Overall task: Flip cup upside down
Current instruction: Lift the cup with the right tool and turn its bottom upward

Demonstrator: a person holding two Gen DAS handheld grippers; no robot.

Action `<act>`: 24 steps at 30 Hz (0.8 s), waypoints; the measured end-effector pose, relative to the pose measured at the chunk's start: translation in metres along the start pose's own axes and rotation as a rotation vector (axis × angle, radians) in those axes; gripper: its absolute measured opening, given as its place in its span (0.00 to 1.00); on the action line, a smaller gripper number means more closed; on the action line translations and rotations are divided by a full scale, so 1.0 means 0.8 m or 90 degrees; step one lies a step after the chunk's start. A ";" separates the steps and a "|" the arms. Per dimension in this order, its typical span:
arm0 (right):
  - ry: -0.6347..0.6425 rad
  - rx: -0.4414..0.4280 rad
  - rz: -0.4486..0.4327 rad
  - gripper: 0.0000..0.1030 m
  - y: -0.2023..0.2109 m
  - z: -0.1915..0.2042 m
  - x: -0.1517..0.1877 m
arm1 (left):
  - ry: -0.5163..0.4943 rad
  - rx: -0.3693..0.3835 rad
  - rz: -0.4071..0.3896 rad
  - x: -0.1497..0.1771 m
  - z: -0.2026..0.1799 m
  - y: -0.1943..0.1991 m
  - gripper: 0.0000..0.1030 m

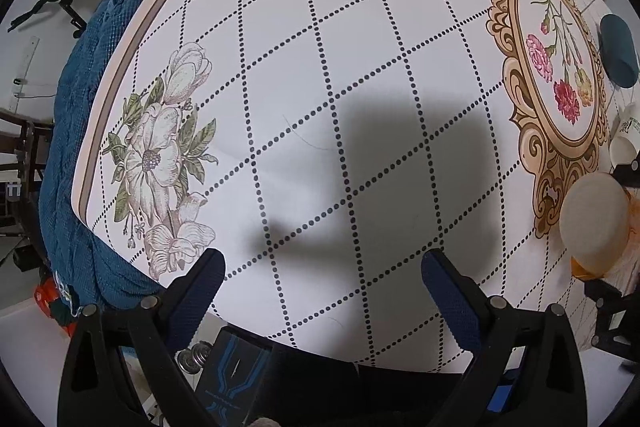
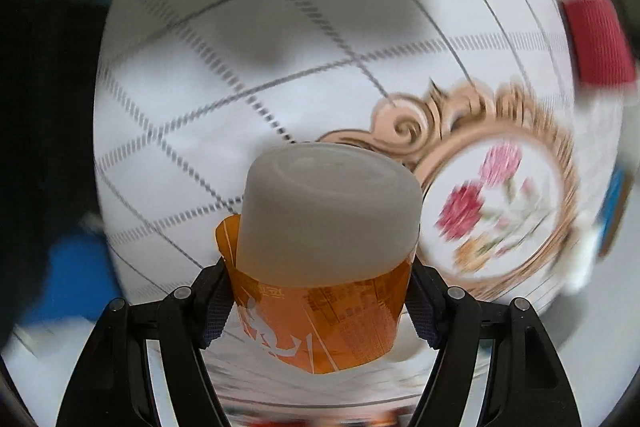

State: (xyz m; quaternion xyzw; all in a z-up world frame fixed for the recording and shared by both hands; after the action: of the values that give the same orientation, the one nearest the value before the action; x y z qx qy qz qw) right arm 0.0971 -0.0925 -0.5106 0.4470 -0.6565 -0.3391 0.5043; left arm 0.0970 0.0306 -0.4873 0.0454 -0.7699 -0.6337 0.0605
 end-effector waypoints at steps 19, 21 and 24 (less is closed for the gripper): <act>-0.519 -0.365 0.163 0.73 -0.067 -0.084 0.047 | -0.033 0.000 0.005 -0.007 -0.017 0.002 0.98; -0.545 -0.381 0.176 0.73 -0.074 -0.083 0.055 | -0.034 0.000 0.006 -0.006 -0.019 0.001 0.98; -0.564 -0.390 0.189 0.74 -0.089 -0.084 0.074 | -0.036 0.000 0.009 -0.006 -0.021 0.001 0.98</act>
State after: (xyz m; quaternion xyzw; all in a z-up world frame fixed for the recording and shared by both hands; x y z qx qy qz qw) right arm 0.1742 -0.1737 -0.5350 -0.0023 -0.7328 -0.5953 0.3296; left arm 0.1039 0.0150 -0.4837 0.0224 -0.7715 -0.6344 0.0432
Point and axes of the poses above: each gripper's, at about its wrist camera, not at the fingertips, and y roughly against the way its jaws point, z to its left, x to its underside, the point moved 5 cm from there along -y, roughly the way its jaws point, and after that the axes turned 14 degrees about x, right-handed, at the moved point
